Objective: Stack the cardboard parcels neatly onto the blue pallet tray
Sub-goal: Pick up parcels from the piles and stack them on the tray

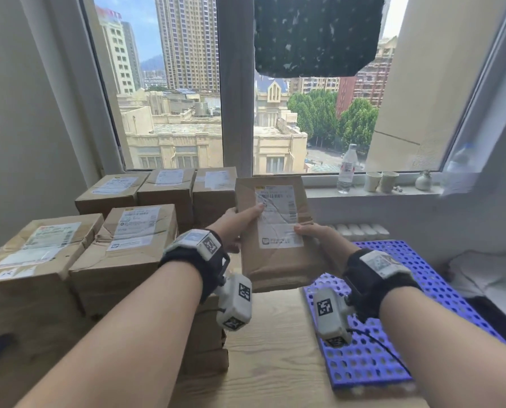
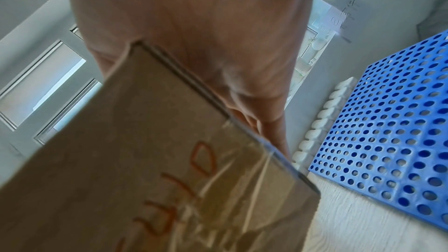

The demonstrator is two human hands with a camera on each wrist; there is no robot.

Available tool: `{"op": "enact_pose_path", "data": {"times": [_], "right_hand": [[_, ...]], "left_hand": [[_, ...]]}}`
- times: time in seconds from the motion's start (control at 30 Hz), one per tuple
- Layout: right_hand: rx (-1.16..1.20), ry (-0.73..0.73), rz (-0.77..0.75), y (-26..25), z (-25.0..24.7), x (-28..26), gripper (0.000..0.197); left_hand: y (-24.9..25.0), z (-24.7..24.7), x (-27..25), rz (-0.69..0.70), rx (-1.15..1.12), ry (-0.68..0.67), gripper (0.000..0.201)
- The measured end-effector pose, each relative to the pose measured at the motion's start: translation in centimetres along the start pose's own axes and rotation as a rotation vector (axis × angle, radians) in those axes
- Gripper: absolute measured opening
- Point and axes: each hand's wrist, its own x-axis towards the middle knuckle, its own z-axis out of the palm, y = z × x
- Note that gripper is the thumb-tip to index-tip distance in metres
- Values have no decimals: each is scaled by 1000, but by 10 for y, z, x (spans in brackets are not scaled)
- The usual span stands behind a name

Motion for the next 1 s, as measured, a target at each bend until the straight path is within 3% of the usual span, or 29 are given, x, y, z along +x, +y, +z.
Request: {"op": "enact_pose_path", "data": {"times": [0.1, 0.27, 0.37, 0.5, 0.63, 0.87, 1.0], "right_hand": [[3, 17, -14, 4, -13, -12, 18], [46, 66, -30, 23, -46, -22, 19], [46, 134, -35, 37, -66, -19, 45], [46, 203, 18, 58, -83, -16, 66], [34, 225, 72, 75, -95, -13, 66], [39, 278, 135, 97, -119, -12, 72], [24, 314, 174, 105, -134, -11, 60]], "left_hand": [[2, 21, -4, 31, -15, -9, 82], [-3, 61, 4, 55, -15, -30, 90], [-12, 86, 5, 23, -25, -29, 104], [-28, 111, 14, 42, -82, -56, 79], [-42, 125, 28, 75, -161, -96, 55], [-61, 141, 54, 52, -161, -213, 54], [-69, 157, 67, 7, -152, -270, 50]]}}
